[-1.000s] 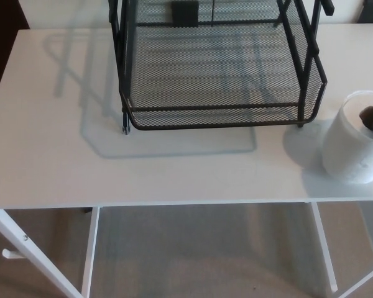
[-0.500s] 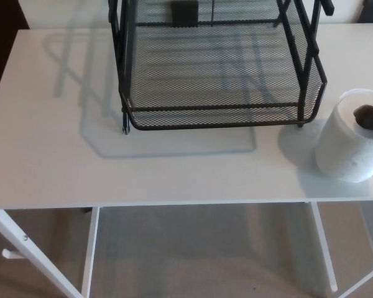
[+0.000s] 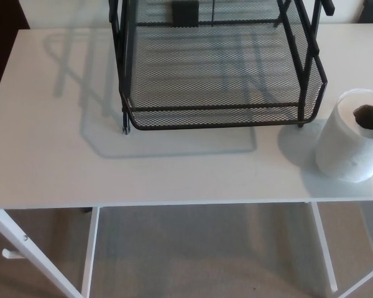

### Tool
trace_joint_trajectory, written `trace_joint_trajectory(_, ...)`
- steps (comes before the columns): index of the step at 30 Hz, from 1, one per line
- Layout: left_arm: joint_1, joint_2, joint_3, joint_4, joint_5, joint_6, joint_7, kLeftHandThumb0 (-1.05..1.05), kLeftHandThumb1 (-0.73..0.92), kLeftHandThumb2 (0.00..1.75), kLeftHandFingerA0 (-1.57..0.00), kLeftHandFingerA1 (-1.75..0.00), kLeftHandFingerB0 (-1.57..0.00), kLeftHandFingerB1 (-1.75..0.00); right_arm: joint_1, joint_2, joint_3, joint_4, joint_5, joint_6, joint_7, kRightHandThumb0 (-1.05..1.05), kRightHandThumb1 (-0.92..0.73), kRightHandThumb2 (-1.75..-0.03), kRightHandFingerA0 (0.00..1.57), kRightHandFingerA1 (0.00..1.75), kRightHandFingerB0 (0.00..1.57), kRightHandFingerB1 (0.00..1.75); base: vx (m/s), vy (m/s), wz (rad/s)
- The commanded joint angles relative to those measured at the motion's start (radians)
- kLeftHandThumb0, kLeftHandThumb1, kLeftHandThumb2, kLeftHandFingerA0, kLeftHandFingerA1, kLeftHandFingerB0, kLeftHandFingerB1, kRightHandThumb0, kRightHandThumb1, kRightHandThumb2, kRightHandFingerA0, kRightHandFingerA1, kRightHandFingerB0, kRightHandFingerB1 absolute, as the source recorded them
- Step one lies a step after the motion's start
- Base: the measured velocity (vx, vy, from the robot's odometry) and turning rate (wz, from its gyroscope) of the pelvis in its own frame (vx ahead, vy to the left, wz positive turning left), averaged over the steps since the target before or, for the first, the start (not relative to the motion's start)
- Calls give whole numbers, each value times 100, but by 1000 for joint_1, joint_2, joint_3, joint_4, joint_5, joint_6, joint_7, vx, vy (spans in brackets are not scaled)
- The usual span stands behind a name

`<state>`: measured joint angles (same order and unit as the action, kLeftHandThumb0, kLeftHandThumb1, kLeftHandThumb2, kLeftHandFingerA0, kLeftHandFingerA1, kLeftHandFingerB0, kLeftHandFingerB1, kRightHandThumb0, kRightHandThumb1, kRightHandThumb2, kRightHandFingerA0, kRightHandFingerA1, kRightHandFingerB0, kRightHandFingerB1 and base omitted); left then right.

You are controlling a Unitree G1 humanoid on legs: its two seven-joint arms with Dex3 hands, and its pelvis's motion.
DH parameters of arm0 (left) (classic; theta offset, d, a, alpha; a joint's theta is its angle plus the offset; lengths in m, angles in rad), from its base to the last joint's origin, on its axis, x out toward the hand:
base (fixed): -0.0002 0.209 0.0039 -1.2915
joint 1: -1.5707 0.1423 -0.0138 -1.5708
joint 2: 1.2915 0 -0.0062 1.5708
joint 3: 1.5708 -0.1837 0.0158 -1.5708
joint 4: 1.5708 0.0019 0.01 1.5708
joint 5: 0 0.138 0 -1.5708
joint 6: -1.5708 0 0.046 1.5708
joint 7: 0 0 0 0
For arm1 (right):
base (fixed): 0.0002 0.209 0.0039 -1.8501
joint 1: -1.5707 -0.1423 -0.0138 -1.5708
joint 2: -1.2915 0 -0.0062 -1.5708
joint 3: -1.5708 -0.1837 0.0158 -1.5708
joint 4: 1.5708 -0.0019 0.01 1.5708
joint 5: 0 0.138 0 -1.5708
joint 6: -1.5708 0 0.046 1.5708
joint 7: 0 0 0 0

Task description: The robot walks towards a desk on which a file tray is kept in the middle and a toilet paper roll is kept on its right. The robot uses its right hand to hook on finger in the gap of the roll and grabs it, lifts it and places it on the tray.

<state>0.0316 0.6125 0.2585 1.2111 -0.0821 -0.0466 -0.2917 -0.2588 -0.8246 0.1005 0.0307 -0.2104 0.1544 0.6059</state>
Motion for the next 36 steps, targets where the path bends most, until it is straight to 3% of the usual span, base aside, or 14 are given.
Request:
trace_joint_trajectory(1, 5, 11, -3, 5, 8, -20, 0, -105, 90, 69, -32, -97, -1, -79, -3, 13, -4, 13, -11, 5, -2, -64, -47, -84, 47, 60, 1, 17, 0, 0, 0)
trace_joint_trajectory(2, 4, 10, -2, 4, 7, -18, 3, -105, 65, 113, -36, -83, -10, -67, -6, 13, 4, 8, -14, 14, 6, -60, -47, -84, 48, 60, 2, 22, 0, 0, 0)
trace_joint_trajectory(6, 5, 6, -4, 6, 8, -22, 7, -105, 91, 68, -34, -89, -5, -68, -8, 8, 20, 1, -18, 17, 30, -60, -49, -81, 49, 58, 5, 26, 0, 0, 0)
trace_joint_trajectory(8, 2, 4, -5, 6, 7, -20, 9, -105, 67, 115, -36, -80, -9, -61, -8, 6, 26, -1, -27, 13, 29, -61, -49, -80, 50, 58, 6, 29, 0, 0, 0)
trace_joint_trajectory(15, -10, 10, -9, 7, 9, -16, 5, -103, 65, 115, -36, -81, -7, -63, -59, -30, 112, 16, -125, -27, 47, -59, -61, -60, 58, 47, 12, 24, 0, 0, 0)
trace_joint_trajectory(16, -9, 13, -17, 12, 18, -29, -1, -105, 91, 69, -34, -92, -2, -72, -77, -36, 131, 20, -146, -30, 52, -59, -60, -58, 59, 50, 13, 26, 0, 0, 0)
trace_joint_trajectory(19, -20, 9, -16, 22, 15, -21, 10, -105, 90, 69, -37, -92, -4, -71, -119, -50, 171, 38, -199, -32, 63, -60, -63, -59, 60, 49, 17, 28, 0, 0, 0)
trace_joint_trajectory(20, -22, 11, -20, 26, 18, -18, 9, -105, 66, 119, -42, -83, -5, -59, -135, -49, 185, 56, -213, -35, 60, -61, -62, -59, 62, 49, 19, 28, 0, 0, 0)
trace_joint_trajectory(22, -20, 12, -21, 24, 16, -18, 3, -105, 65, 118, -38, -82, -6, -62, -170, -45, 211, 102, -232, -45, 62, -63, -62, -59, 62, 52, 21, 28, 0, 0, 0)
trace_joint_trajectory(24, -14, 10, -14, 18, 7, -23, -4, -105, 89, 70, -36, -92, -4, -71, -210, -44, 267, 147, -318, -62, 29, -63, -62, -59, 68, 61, 26, 29, 0, 0, 0)
trace_joint_trajectory(26, -16, 10, -23, 21, 16, -25, 4, -105, 65, 116, -40, -83, -9, -63, -230, -37, 292, 173, -349, -74, 4, -62, -61, -59, 72, 67, 28, 30, 0, 0, 0)
trace_joint_trajectory(28, -14, 9, -17, 15, 8, -19, -4, -105, 89, 70, -36, -92, -3, -72, -246, -28, 310, 194, -369, -91, -23, -61, -60, -59, 78, 88, 34, 31, 0, 0, 0)
trace_joint_trajectory(29, -14, 8, -18, 10, 8, -22, -7, -105, 64, 116, -37, -82, -7, -64, -252, -20, 314, 202, -376, -103, -47, -59, -59, -59, 85, 109, 40, 34, 0, 0, 0)
trace_joint_trajectory(36, -21, 3, -32, 5, 18, -21, -4, -105, 63, 116, -39, -83, -8, -65, -240, 40, 330, 226, -433, -140, -194, -51, -56, -60, 83, 146, 48, 39, 0, 0, 0)
